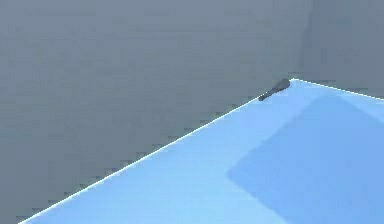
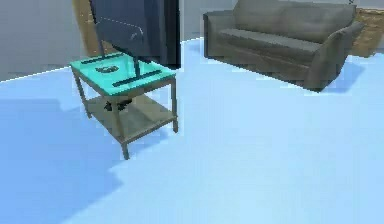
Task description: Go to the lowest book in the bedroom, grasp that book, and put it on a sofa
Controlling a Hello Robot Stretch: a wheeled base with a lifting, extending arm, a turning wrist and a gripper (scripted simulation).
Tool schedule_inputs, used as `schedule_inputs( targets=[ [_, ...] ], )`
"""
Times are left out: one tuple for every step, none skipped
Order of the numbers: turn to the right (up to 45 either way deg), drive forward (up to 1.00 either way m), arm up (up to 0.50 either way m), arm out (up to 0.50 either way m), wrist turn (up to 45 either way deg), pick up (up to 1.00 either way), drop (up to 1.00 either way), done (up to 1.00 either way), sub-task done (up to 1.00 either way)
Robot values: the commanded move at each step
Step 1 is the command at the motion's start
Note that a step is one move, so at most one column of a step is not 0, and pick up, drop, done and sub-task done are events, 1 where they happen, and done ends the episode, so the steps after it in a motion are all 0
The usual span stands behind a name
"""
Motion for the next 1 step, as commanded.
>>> schedule_inputs(
  targets=[
    [45.0, 0.00, 0.00, 0.00, 0.0, 0.00, 0.00, 0.00, 0.00]
  ],
)
